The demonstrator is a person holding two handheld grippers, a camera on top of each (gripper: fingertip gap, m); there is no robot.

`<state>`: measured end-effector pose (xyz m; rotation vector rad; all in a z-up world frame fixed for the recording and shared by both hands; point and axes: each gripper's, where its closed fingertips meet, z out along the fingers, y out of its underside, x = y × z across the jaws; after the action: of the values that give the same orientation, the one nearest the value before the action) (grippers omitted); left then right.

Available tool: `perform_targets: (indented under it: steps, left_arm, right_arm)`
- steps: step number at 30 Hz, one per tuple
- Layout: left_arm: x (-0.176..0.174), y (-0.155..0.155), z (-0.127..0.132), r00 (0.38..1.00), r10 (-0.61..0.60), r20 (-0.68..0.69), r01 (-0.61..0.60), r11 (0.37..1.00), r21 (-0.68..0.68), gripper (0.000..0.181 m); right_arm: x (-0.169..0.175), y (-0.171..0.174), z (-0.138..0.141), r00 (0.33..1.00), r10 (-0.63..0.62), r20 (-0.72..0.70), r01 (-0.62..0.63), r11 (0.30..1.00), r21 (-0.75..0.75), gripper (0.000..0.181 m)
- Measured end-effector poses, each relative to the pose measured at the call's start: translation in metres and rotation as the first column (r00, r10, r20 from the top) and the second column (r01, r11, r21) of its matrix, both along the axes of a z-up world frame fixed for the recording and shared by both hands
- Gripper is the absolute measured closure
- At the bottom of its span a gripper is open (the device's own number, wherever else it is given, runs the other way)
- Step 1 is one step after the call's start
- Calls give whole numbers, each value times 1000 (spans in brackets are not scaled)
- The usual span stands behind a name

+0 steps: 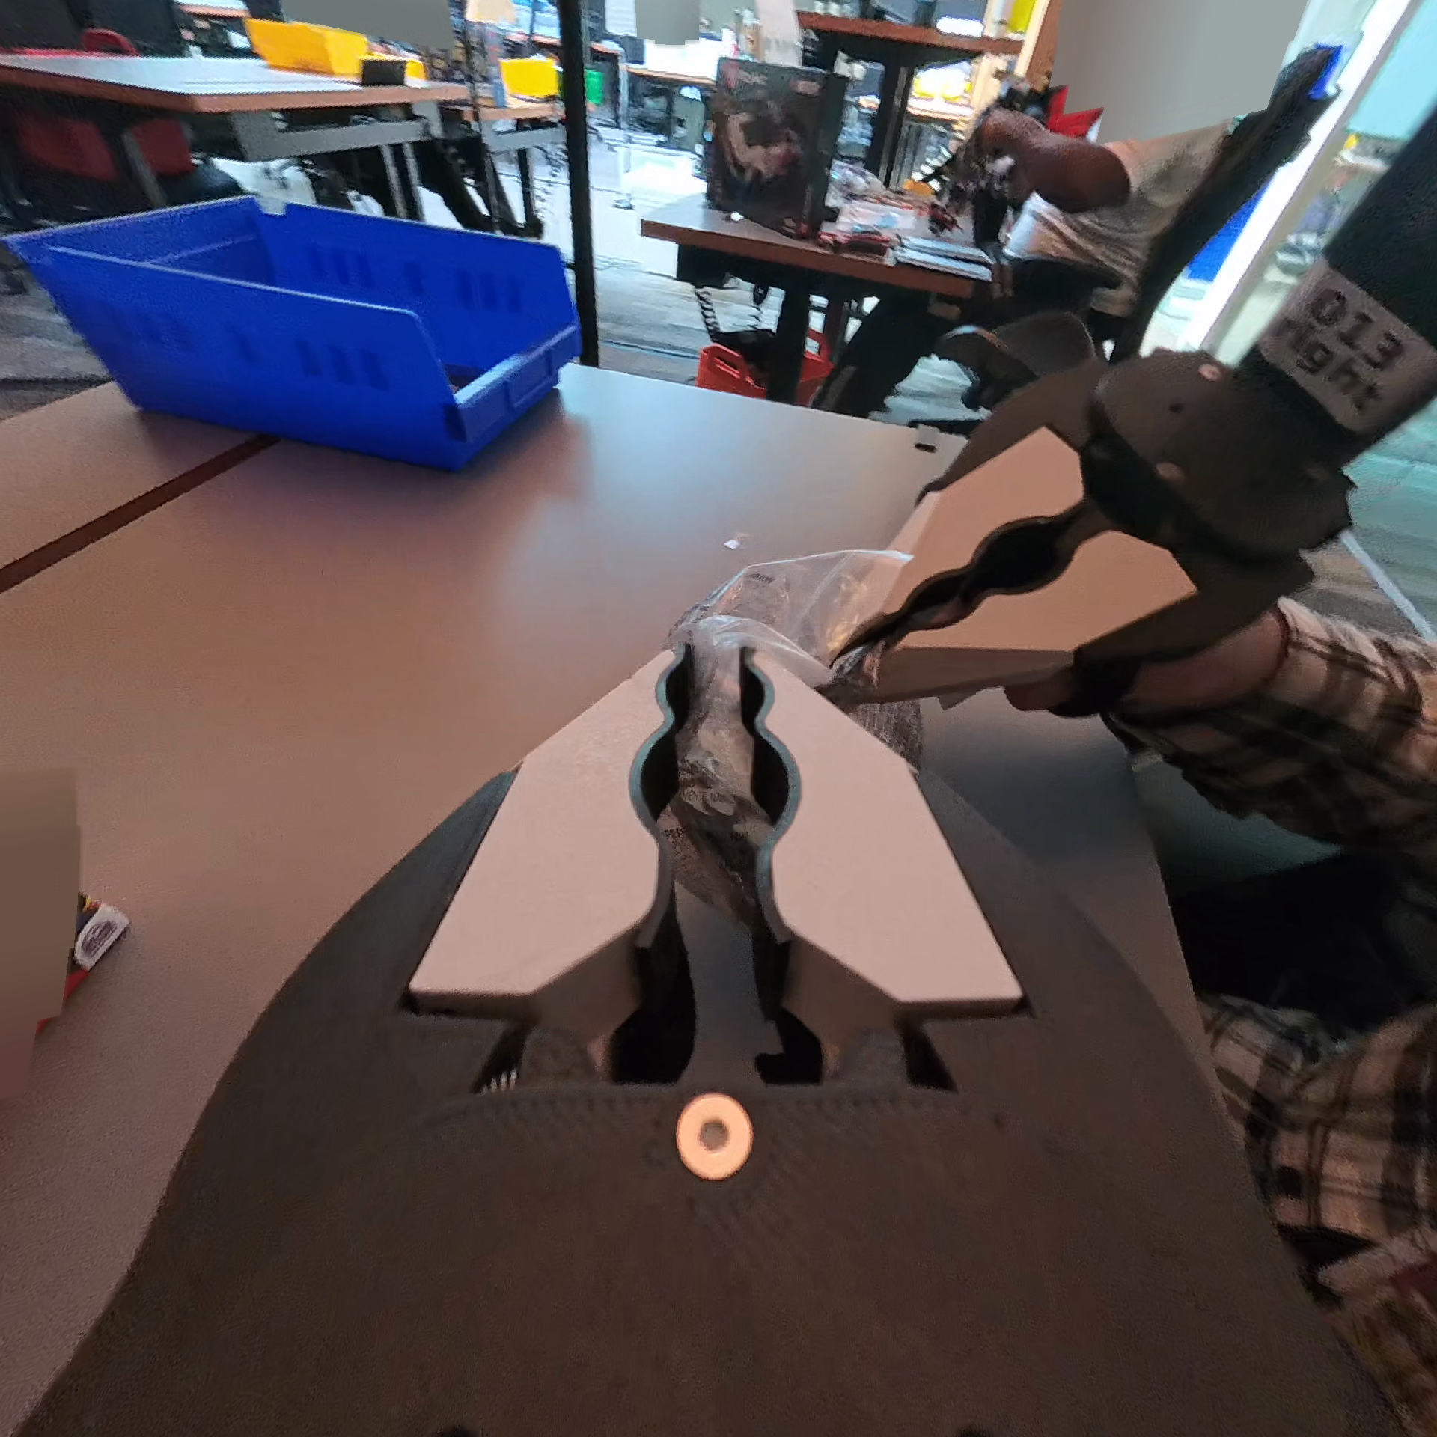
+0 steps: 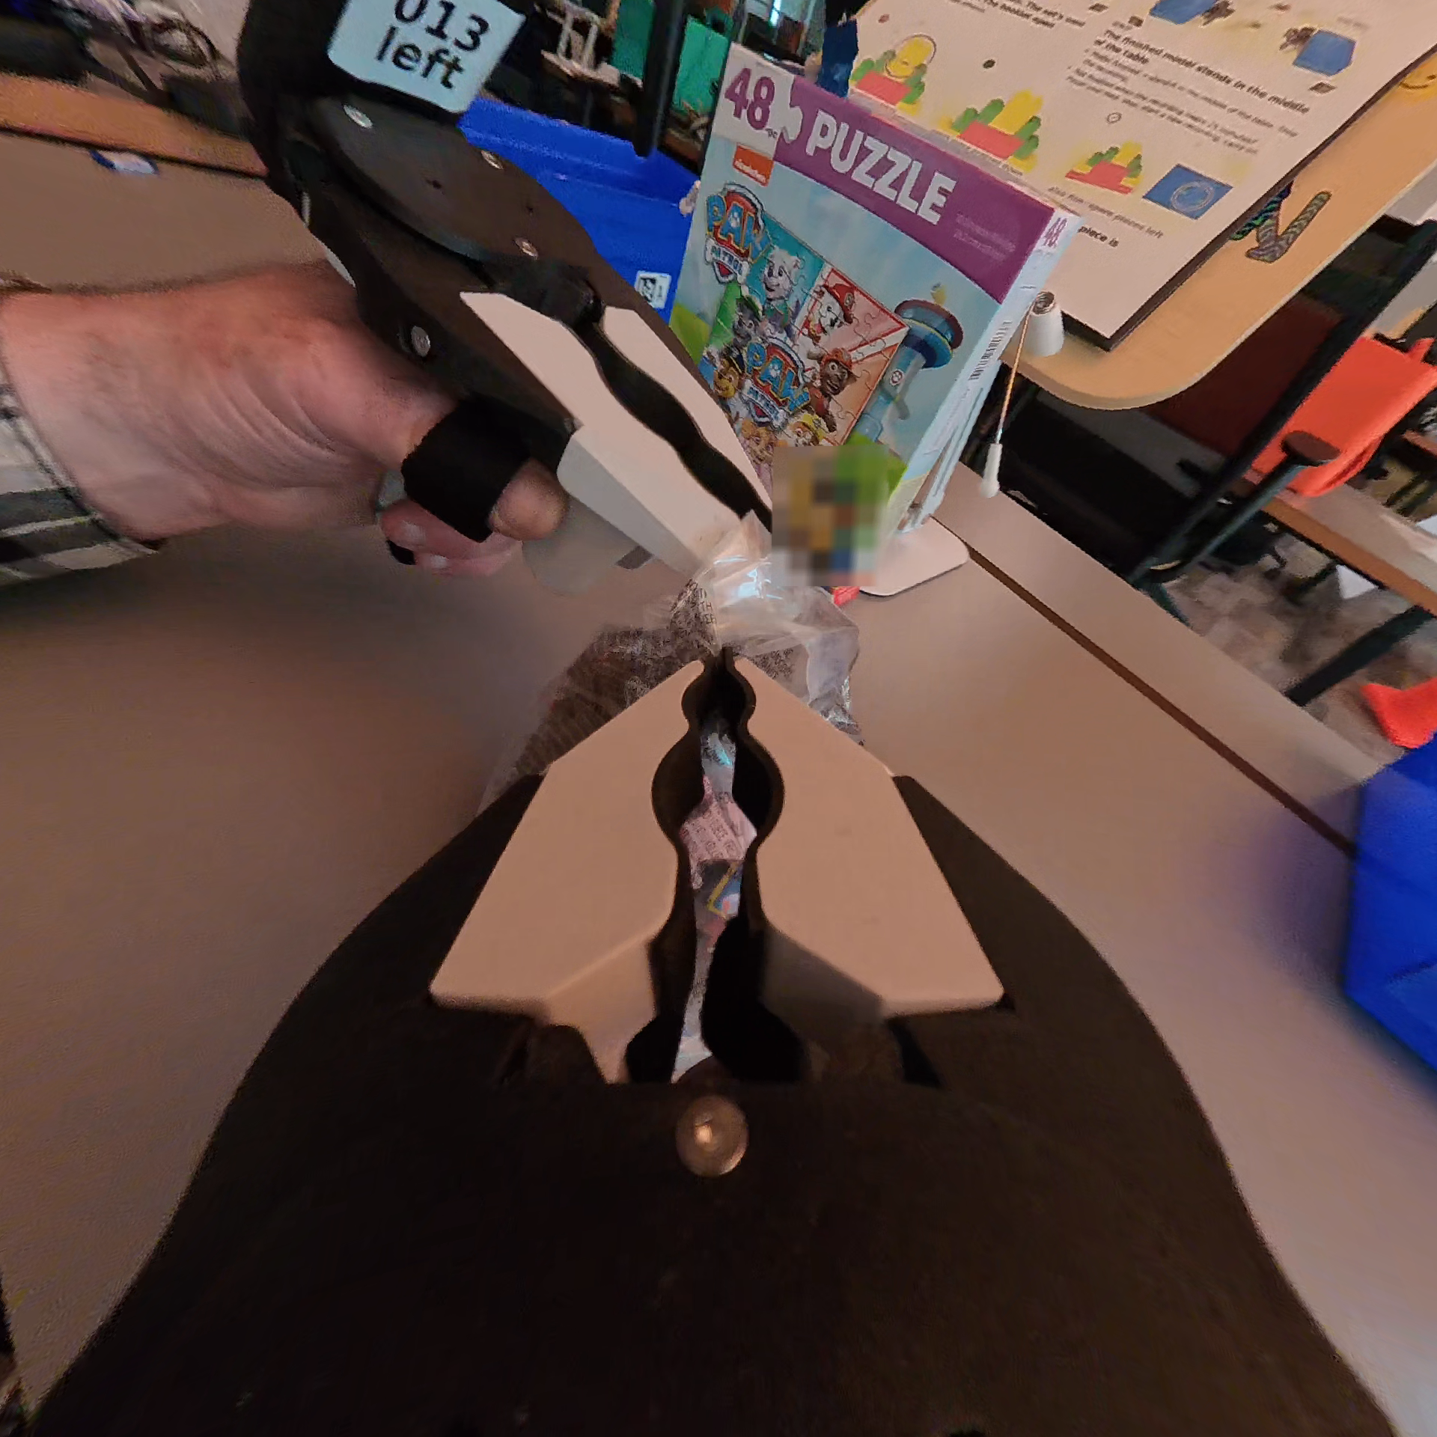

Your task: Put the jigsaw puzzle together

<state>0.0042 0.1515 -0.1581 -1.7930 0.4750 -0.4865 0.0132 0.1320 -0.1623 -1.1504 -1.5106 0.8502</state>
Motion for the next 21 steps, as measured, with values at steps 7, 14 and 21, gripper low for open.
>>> perform_targets:
  steps: [7,14,21]
  left_arm:
    - [19,7,-10,997,-47,-56,46,999,-14,181]
    - [-3,30,-8,982,185,-29,-184,982,44,181]
    - [-16,52,-17,967,255,-20,-254,967,20,181]
  right_arm:
    - [-2,-31,2,983,182,-3,-182,983,-19,181]
    - [-9,-28,-3,995,97,23,-98,991,86,181]
    - [-9,-31,-12,999,20,29,-24,990,141,181]
